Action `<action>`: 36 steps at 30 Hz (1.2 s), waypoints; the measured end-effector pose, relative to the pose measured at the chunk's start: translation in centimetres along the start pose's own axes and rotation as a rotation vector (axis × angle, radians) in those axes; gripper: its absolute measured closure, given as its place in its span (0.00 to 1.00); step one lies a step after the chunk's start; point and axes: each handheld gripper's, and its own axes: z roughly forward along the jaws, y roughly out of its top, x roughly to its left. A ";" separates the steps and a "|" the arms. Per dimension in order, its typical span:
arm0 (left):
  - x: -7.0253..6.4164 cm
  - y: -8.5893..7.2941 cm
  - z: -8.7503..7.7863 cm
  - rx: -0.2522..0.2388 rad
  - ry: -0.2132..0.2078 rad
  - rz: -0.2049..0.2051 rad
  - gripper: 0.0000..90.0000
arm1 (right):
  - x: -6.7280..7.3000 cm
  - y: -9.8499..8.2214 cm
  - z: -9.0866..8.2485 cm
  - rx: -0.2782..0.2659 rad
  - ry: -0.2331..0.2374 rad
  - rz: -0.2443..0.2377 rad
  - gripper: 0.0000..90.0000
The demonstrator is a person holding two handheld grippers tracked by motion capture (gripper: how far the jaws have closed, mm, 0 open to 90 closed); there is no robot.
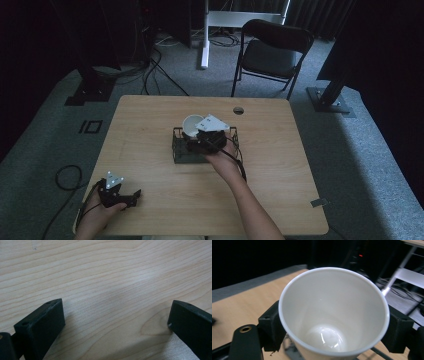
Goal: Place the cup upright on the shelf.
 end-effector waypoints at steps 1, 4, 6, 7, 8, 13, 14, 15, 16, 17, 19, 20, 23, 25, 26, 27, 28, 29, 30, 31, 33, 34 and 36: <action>0.0 0.0 0.0 0.000 -0.001 0.000 0.01 | -0.2 0.0 0.1 0.005 -0.011 0.005 0.22; 0.0 0.0 0.0 -0.001 0.000 -0.001 0.01 | -1.0 -0.2 0.5 0.025 -0.066 0.024 0.22; 0.0 0.0 0.0 -0.001 0.000 0.000 0.01 | -1.4 -0.5 0.8 0.039 -0.084 0.042 0.22; 0.0 0.0 0.0 -0.001 0.000 -0.001 0.01 | -1.6 -0.7 1.0 0.047 -0.096 0.046 0.22; 0.0 0.0 0.0 -0.001 0.000 -0.001 0.01 | -1.7 -0.8 1.1 0.054 -0.102 0.057 0.23; 0.0 0.0 0.0 0.000 -0.001 0.001 0.01 | -2.1 -2.0 2.0 0.086 -0.132 0.085 0.22; 0.0 0.0 0.0 -0.002 -0.001 -0.001 0.01 | -2.2 -2.2 2.2 0.092 -0.143 0.094 0.22; 0.0 0.0 0.0 -0.001 0.000 0.001 0.01 | -2.3 -2.5 2.4 0.101 -0.148 0.102 0.22; 0.0 0.0 0.0 -0.001 0.000 0.001 0.01 | -2.4 -2.7 2.6 0.104 -0.151 0.108 0.22; 0.0 0.0 0.0 -0.001 0.000 0.000 0.01 | -2.5 -2.8 2.7 0.110 -0.155 0.111 0.22; 0.0 0.0 0.0 -0.001 0.000 0.000 0.01 | -2.6 -3.1 3.0 0.121 -0.161 0.116 0.22; 0.0 0.0 0.0 0.000 0.000 0.000 0.01 | -2.6 -3.2 3.1 0.126 -0.165 0.121 0.22; 0.0 0.0 0.0 -0.001 0.000 -0.001 0.01 | -2.7 -3.6 3.4 0.141 -0.178 0.134 0.22; 0.0 0.0 0.0 -0.001 0.000 -0.001 0.01 | -2.8 -3.9 3.6 0.147 -0.189 0.140 0.22; 0.0 0.0 0.0 -0.001 0.000 -0.001 0.01 | -2.8 -4.0 3.6 0.151 -0.191 0.149 0.22; 0.0 0.0 0.0 -0.001 0.000 -0.001 0.01 | -2.9 -4.1 3.7 0.148 -0.200 0.153 0.22; 0.0 0.0 0.0 -0.001 0.000 0.000 0.01 | -2.9 -4.2 3.7 0.148 -0.203 0.159 0.22; 0.0 0.0 0.0 -0.001 0.000 -0.001 0.01 | -3.0 -4.4 3.8 0.149 -0.203 0.165 0.22; 0.0 0.0 0.0 -0.001 0.000 0.000 0.01 | -3.0 -4.5 3.9 0.151 -0.202 0.176 0.22; 0.0 0.0 0.0 -0.001 0.000 -0.001 0.01 | -3.0 -4.6 3.9 0.154 -0.202 0.174 0.22; 0.0 0.0 0.0 -0.001 0.000 -0.001 0.01 | -2.9 -4.9 4.1 0.165 -0.204 0.173 0.22; 0.0 0.0 0.0 -0.001 0.000 -0.001 0.01 | -2.9 -5.0 4.2 0.166 -0.206 0.174 0.22; 0.0 0.0 0.0 0.000 0.000 0.000 0.01 | -2.8 -5.2 4.4 0.177 -0.211 0.176 0.22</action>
